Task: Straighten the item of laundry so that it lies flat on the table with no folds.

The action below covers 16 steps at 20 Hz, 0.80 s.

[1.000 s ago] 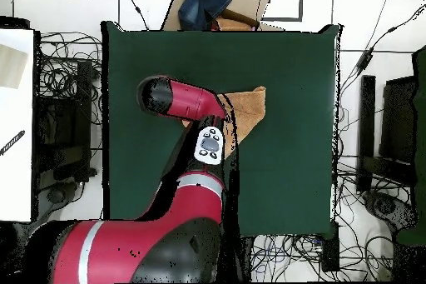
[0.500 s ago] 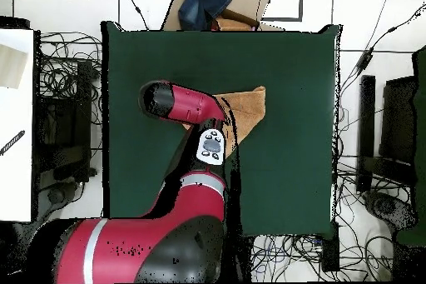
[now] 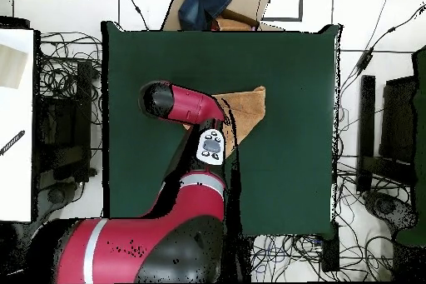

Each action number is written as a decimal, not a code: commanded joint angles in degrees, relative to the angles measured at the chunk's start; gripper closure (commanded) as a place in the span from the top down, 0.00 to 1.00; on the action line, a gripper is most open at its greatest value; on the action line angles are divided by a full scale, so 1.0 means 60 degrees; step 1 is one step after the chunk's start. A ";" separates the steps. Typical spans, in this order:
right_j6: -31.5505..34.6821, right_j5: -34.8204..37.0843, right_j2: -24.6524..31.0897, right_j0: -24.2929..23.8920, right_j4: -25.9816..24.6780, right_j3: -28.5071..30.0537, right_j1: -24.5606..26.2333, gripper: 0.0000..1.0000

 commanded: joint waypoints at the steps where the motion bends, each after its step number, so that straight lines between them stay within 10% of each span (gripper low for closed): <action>1: 0.1431 0.0047 0.0465 0.0108 -0.0347 0.0773 0.0343 1.00; 16: 0.0691 -0.0138 0.0709 -0.0653 -0.0915 0.1903 -0.0306 1.00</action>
